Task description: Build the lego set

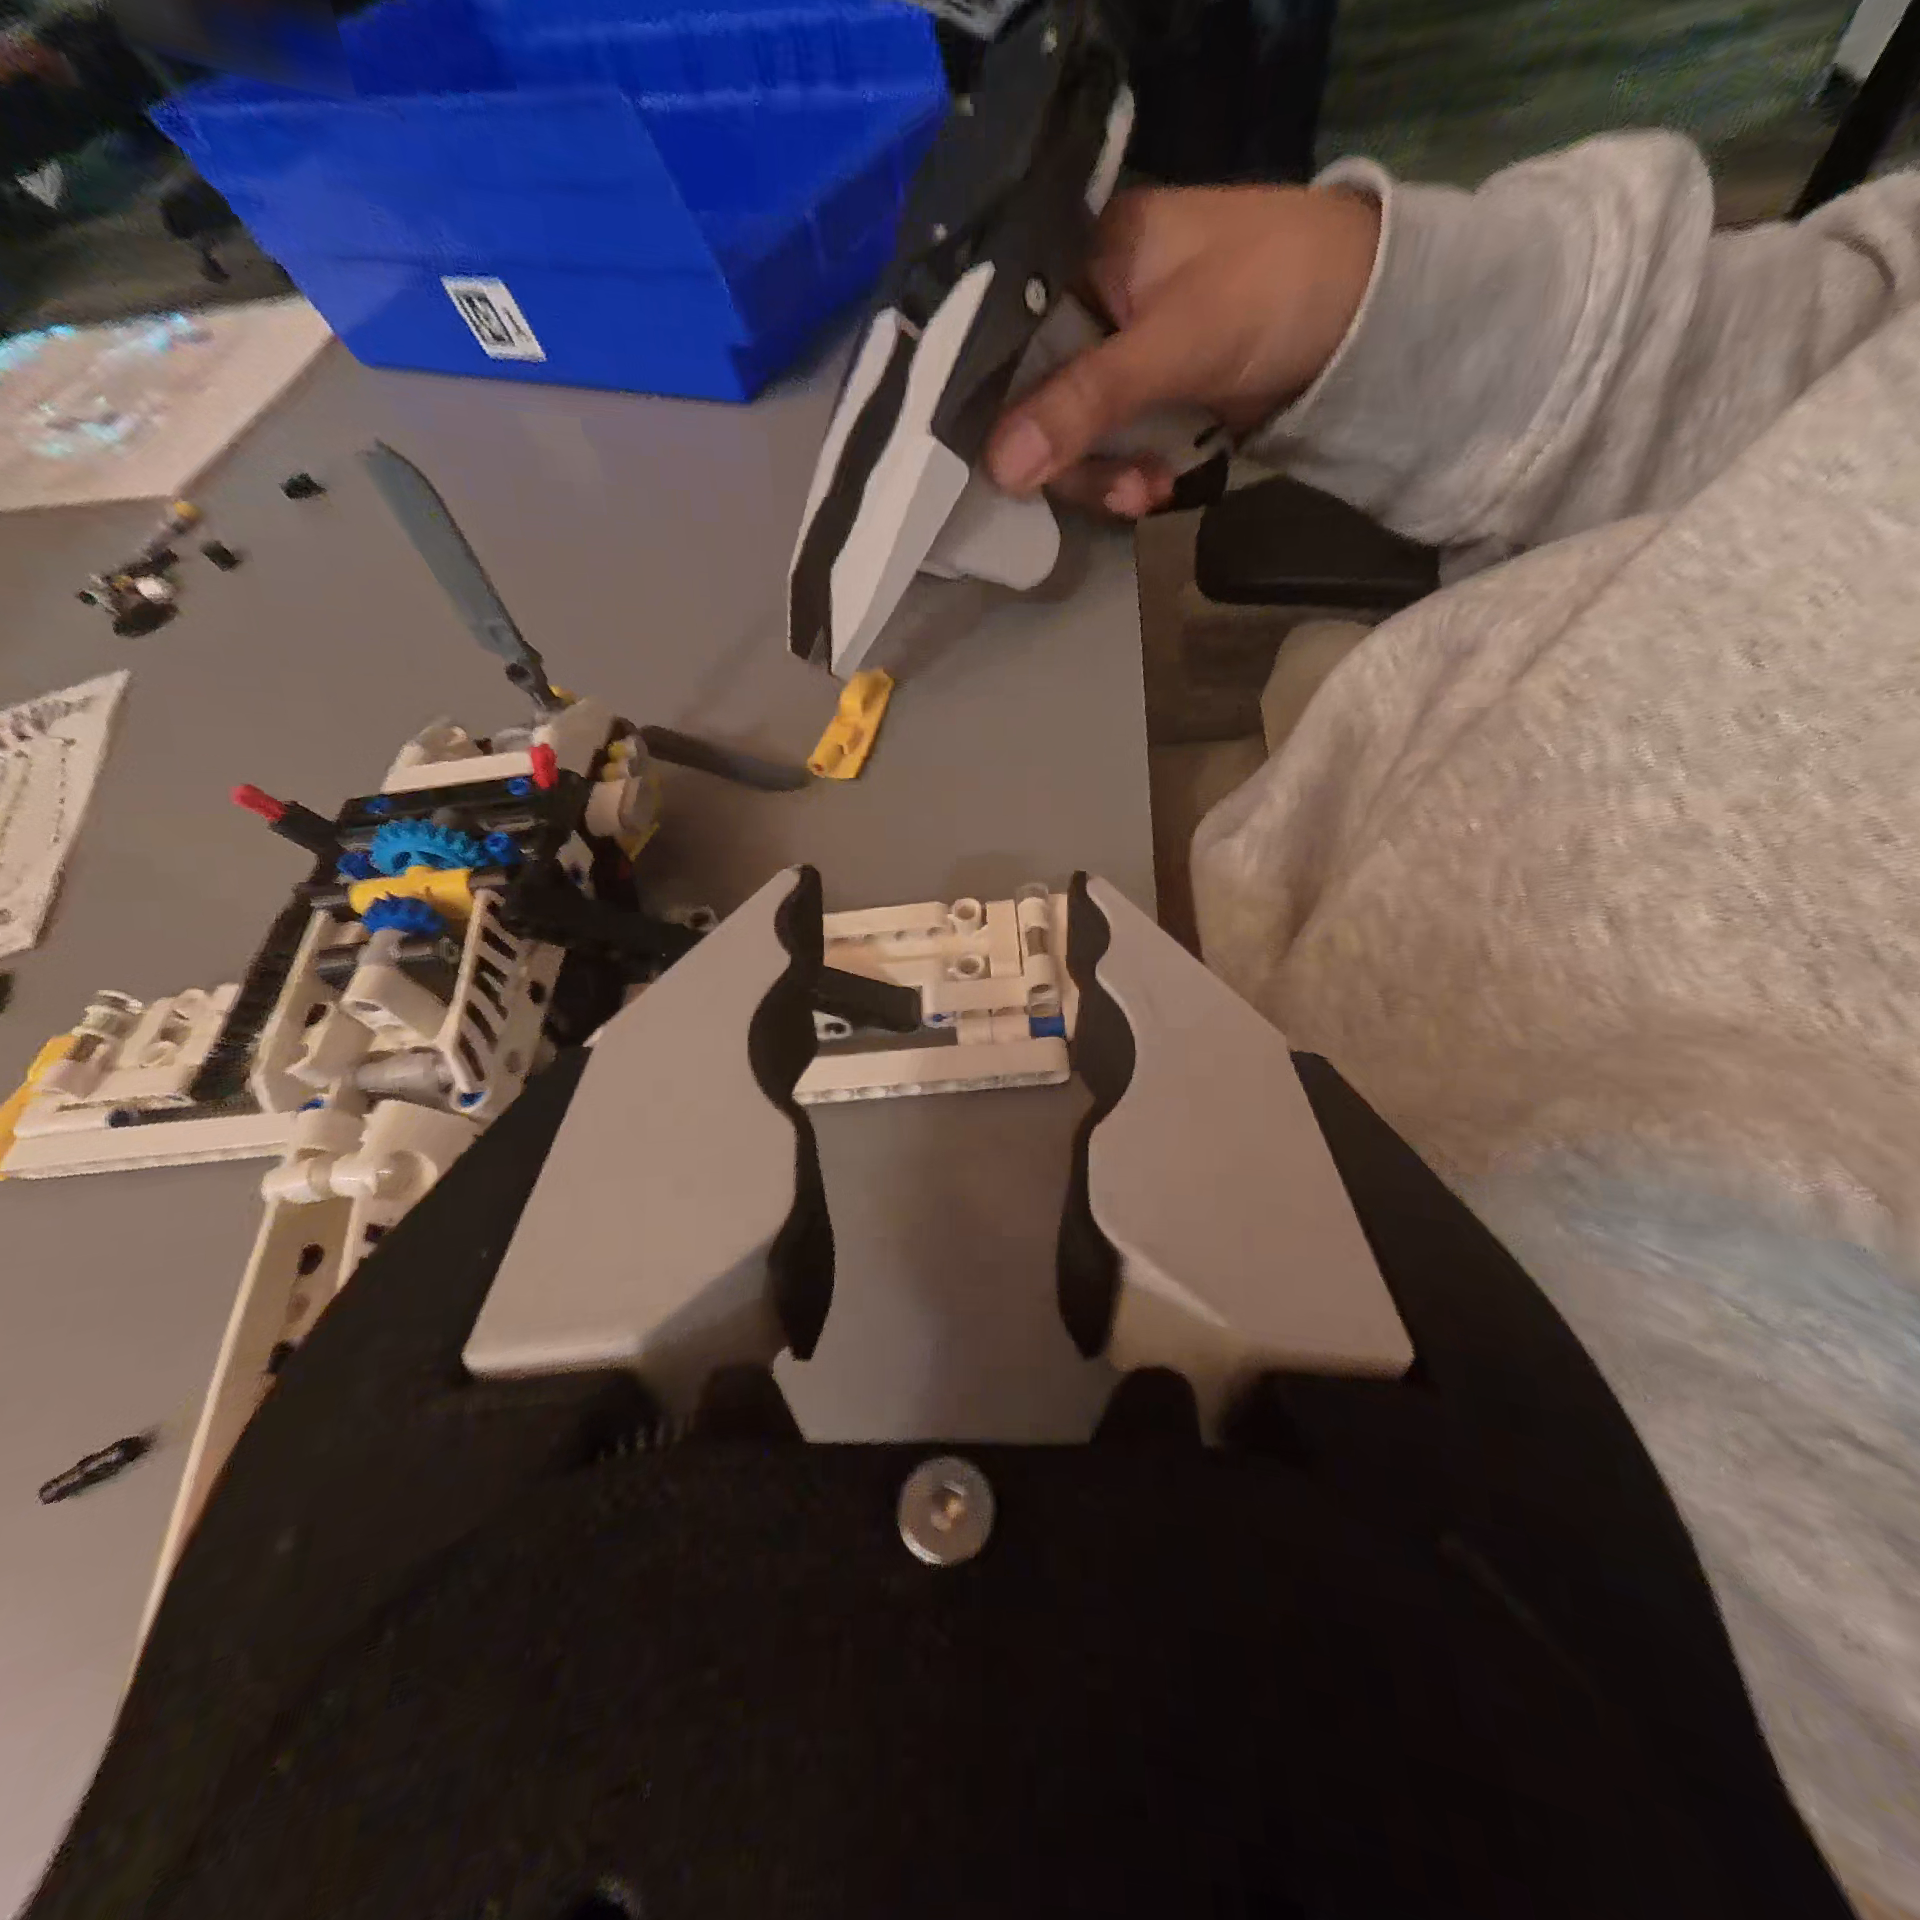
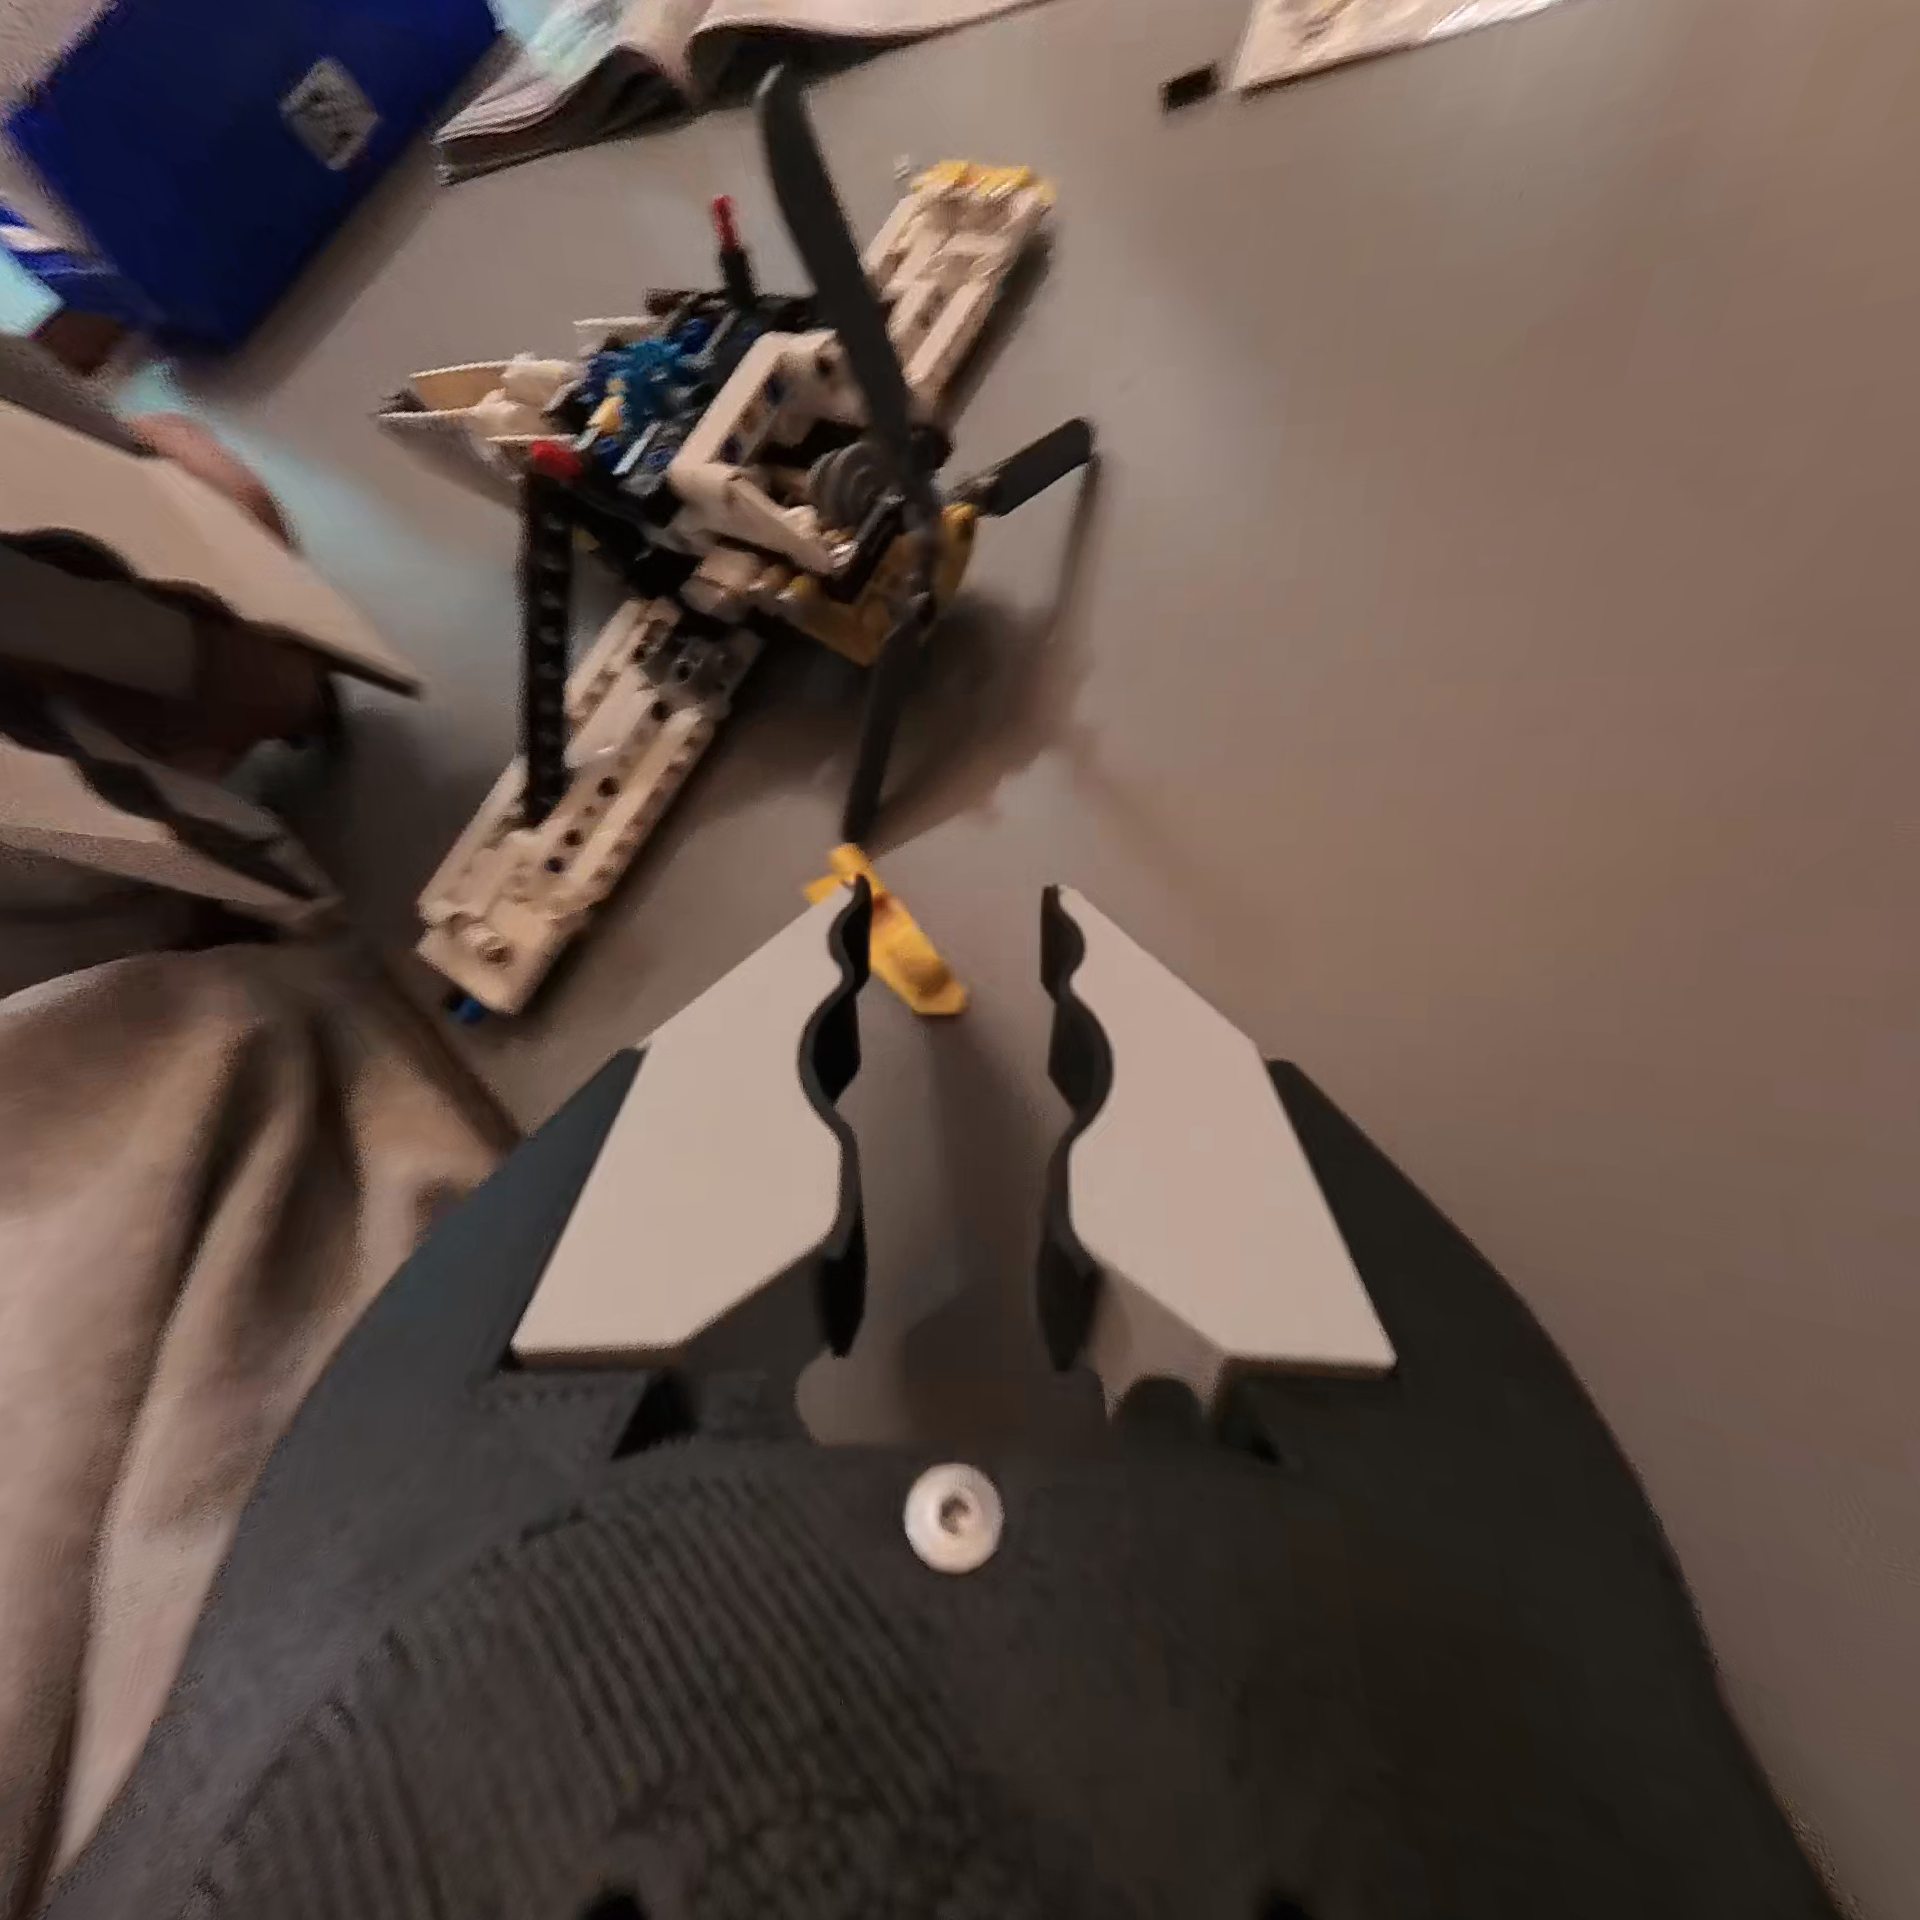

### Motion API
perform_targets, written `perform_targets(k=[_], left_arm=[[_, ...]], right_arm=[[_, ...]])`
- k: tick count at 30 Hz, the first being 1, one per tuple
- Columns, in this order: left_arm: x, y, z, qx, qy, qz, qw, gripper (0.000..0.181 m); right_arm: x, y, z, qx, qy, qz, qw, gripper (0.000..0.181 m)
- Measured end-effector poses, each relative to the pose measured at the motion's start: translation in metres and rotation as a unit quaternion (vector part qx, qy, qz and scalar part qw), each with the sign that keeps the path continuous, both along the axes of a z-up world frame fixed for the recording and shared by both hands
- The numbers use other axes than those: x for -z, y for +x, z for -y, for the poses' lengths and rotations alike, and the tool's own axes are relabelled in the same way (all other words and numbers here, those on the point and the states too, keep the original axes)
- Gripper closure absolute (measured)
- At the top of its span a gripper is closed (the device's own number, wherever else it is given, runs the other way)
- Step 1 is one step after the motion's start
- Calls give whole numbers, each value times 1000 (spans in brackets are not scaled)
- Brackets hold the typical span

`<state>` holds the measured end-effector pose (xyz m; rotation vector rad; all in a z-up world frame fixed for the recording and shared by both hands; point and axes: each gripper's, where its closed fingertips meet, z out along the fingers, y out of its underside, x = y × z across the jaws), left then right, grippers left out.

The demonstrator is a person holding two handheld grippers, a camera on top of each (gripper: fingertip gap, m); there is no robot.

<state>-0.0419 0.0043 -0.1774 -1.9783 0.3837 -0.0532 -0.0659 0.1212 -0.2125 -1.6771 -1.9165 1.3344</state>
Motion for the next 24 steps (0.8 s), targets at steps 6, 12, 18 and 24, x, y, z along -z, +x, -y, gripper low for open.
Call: perform_targets(k=[6,12,18,24], left_arm=[[-9,-12,-5,-22,30,0,999,137],[11,7,-6,63,-42,9,997,130],[13,13,-3,88,-53,19,995,125],[24,-1,23,65,-82,-12,994,121]], right_arm=[[-18,7,8,24,50,-52,997,150],[6,17,37,-7,187,-52,981,165],[11,19,14,39,164,-20,985,158],[4,15,7,51,106,-21,993,146]])
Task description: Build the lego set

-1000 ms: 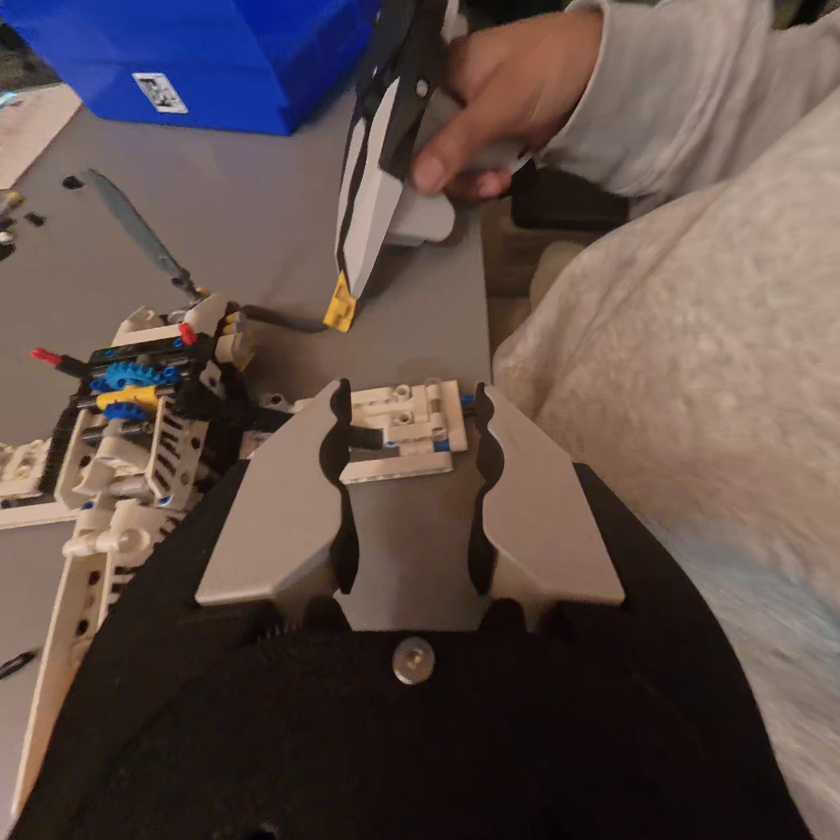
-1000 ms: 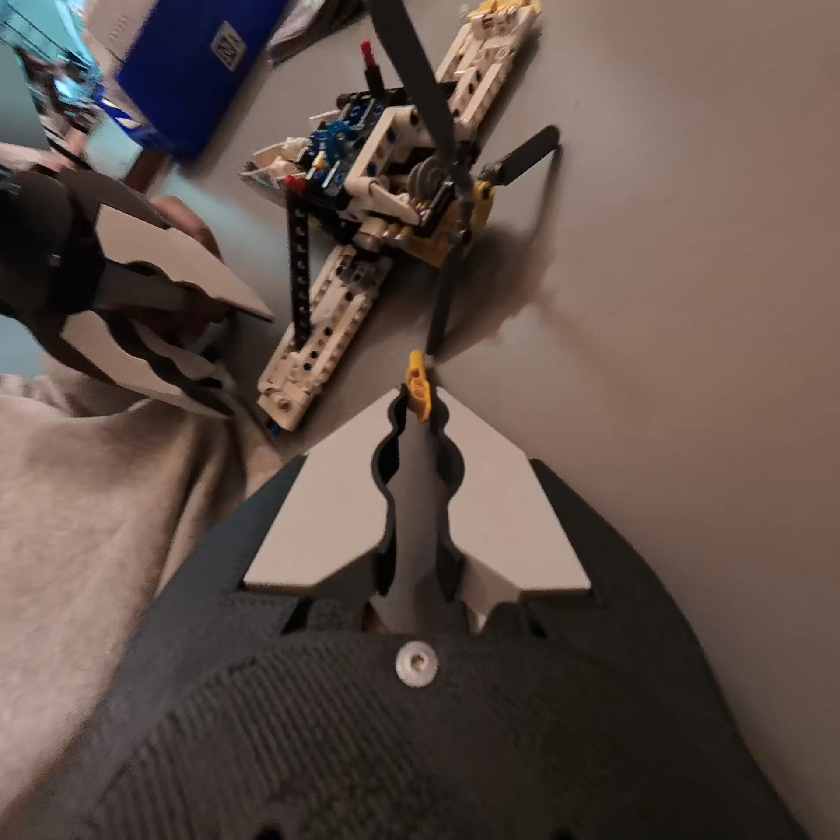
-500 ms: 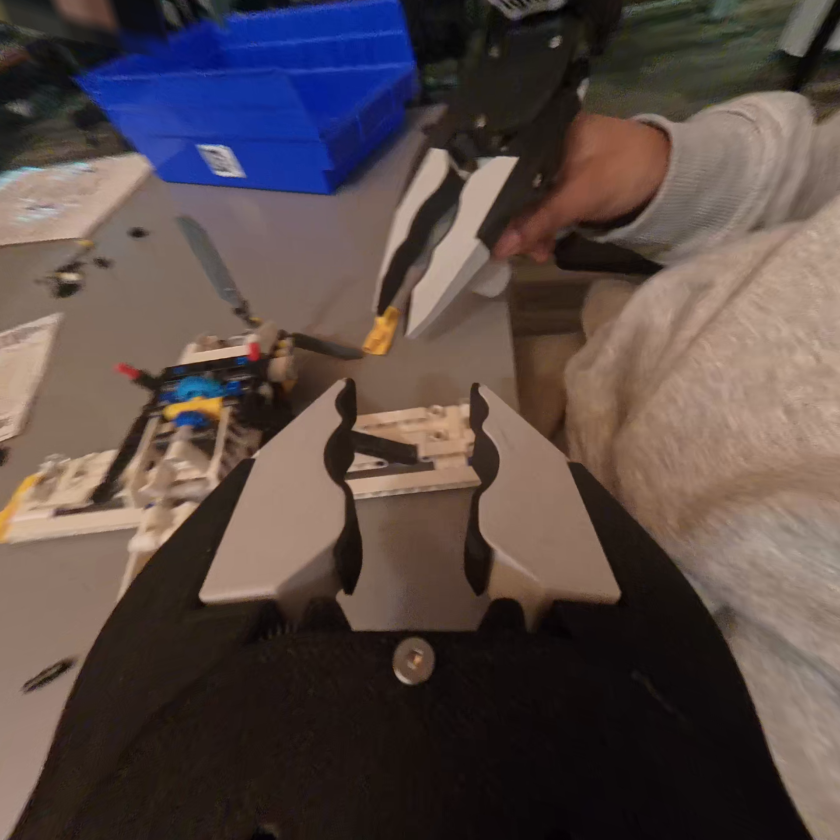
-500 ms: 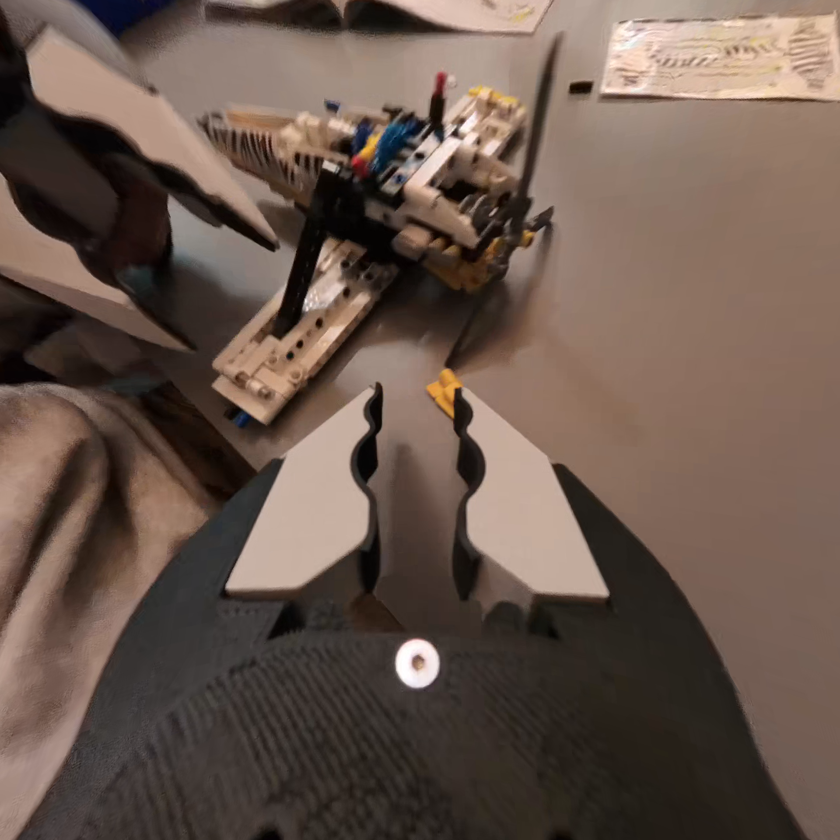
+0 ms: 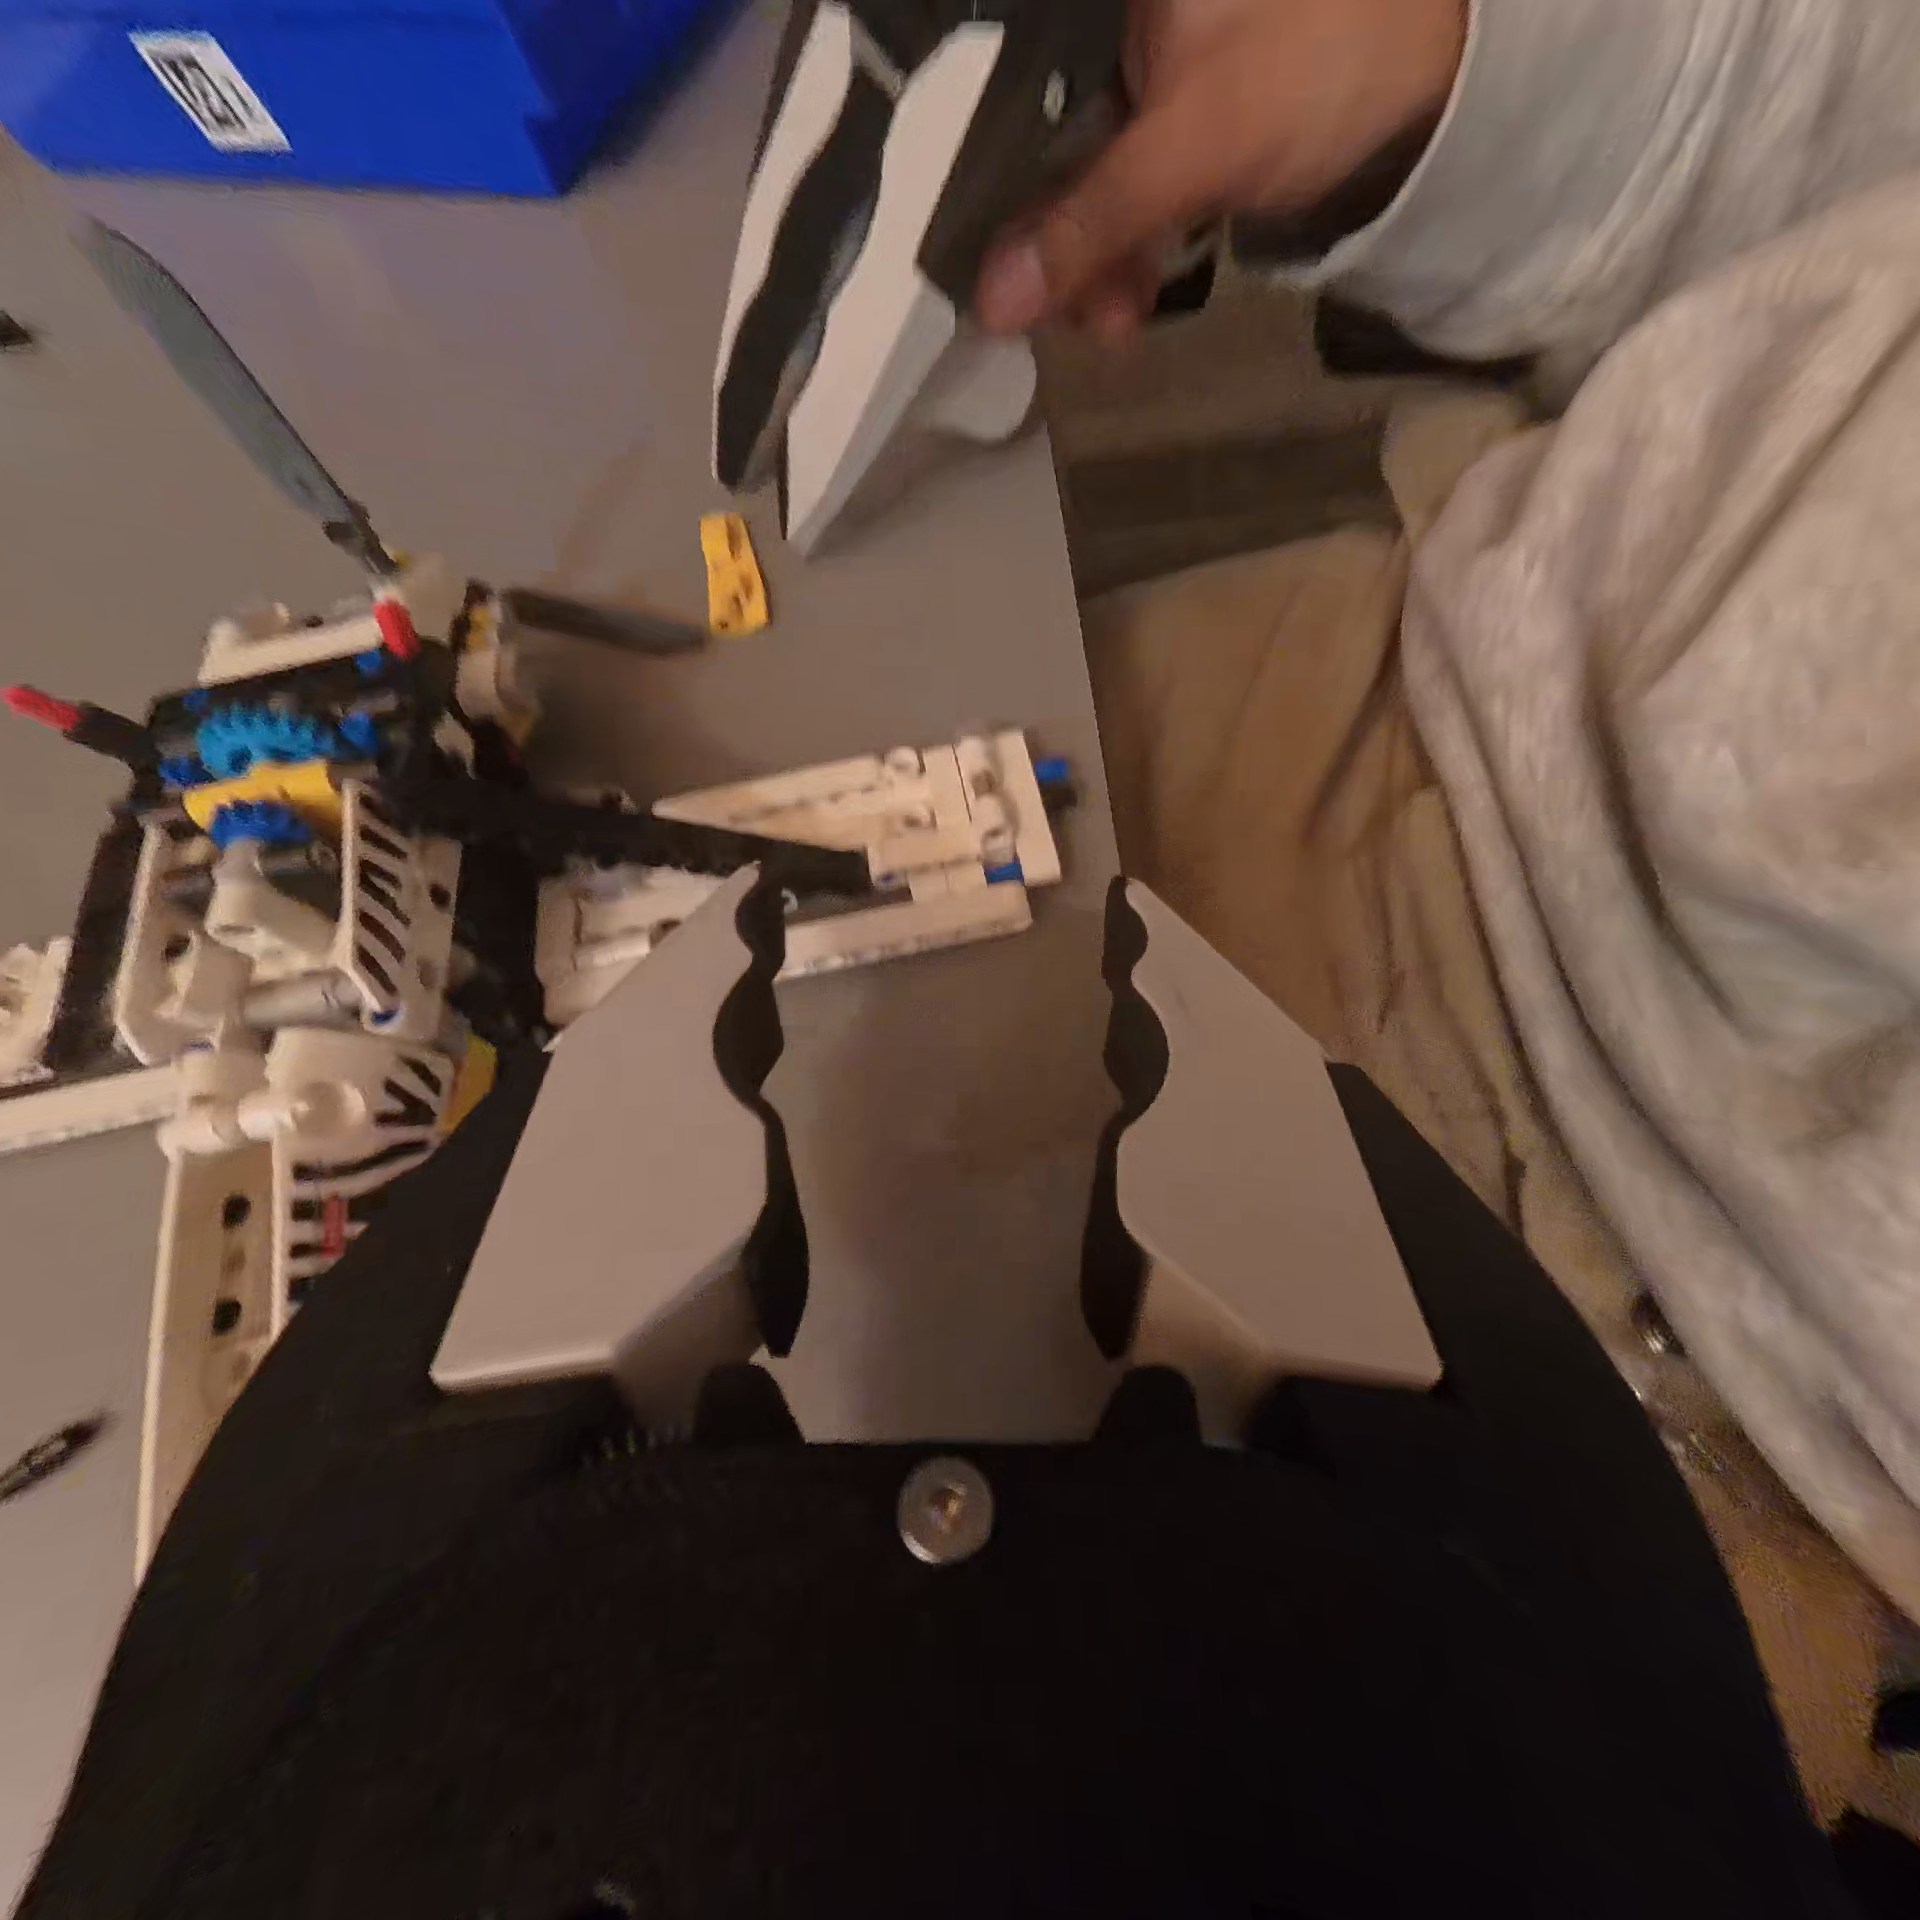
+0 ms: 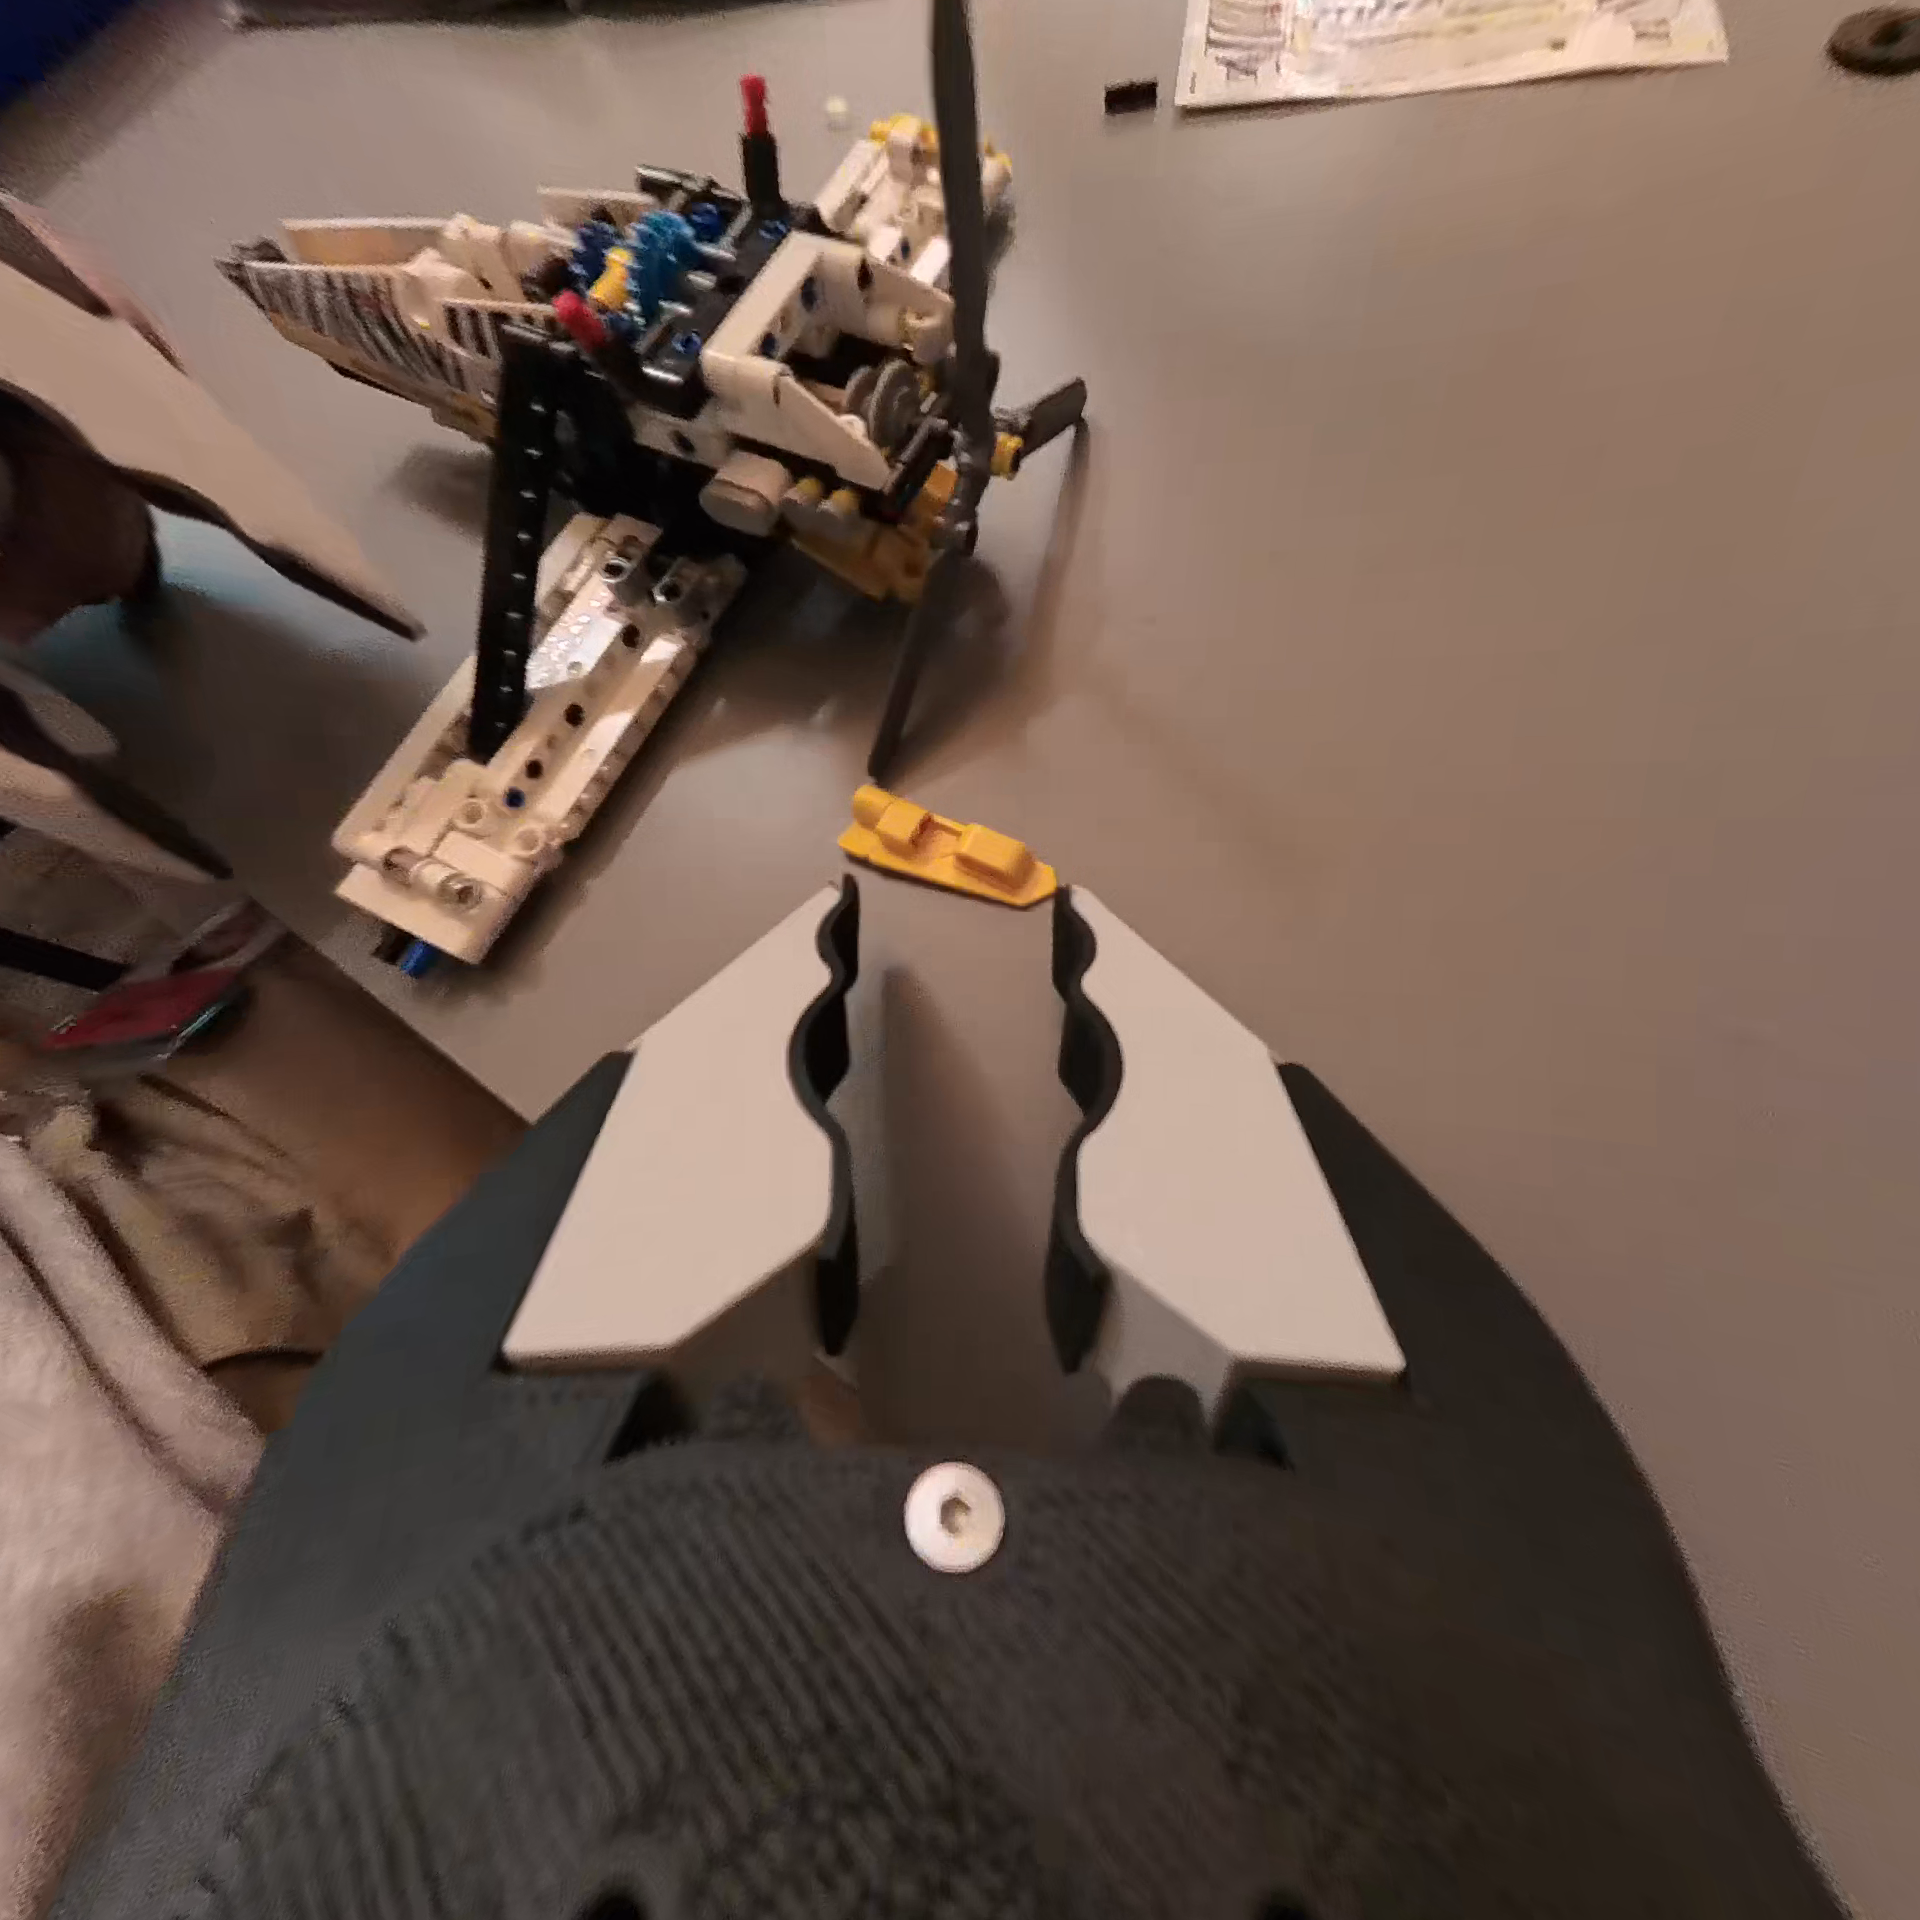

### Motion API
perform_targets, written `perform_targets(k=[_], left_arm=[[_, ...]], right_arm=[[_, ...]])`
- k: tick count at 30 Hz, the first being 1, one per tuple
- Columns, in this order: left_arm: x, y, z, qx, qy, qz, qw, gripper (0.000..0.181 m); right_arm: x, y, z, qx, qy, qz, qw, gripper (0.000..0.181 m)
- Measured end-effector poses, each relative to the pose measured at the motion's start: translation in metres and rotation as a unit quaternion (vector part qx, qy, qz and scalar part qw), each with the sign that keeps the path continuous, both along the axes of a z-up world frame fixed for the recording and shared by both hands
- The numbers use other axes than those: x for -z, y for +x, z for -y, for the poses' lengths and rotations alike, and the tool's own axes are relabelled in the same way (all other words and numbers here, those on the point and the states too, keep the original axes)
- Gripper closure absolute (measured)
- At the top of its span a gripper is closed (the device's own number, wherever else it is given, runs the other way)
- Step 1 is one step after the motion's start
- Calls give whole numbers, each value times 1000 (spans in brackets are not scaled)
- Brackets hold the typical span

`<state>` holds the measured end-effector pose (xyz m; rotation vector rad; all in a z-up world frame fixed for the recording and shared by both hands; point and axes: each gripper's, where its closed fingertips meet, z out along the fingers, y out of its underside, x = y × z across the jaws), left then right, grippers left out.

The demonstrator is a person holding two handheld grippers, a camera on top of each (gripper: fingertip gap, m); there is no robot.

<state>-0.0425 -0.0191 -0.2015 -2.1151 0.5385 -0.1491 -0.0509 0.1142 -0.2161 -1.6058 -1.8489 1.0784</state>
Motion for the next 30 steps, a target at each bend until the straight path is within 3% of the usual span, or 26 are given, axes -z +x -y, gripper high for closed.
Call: perform_targets(k=[12,17,20,21,24,26,30], left_arm=[[21,-1,-26,-13,-30,-91,995,145],[23,-6,-44,-25,-37,-90,995,150],[23,-11,-55,-37,-40,-86,995,149],[23,-13,-58,-41,-40,-87,995,149],[22,-14,-66,-43,-32,-96,994,146],[21,-15,-73,-46,-22,-113,992,146],[21,-20,-89,-70,-13,-138,988,147]], right_arm=[[8,-15,4,11,71,4,997,121],[8,-19,-4,11,74,6,997,143],[8,-11,-13,3,79,-4,997,146],[7,-8,-17,0,79,-4,997,162],[6,-2,-14,-46,64,-12,997,162],[5,0,-12,-67,48,-14,996,161],[2,5,-21,-50,91,-14,995,138]])
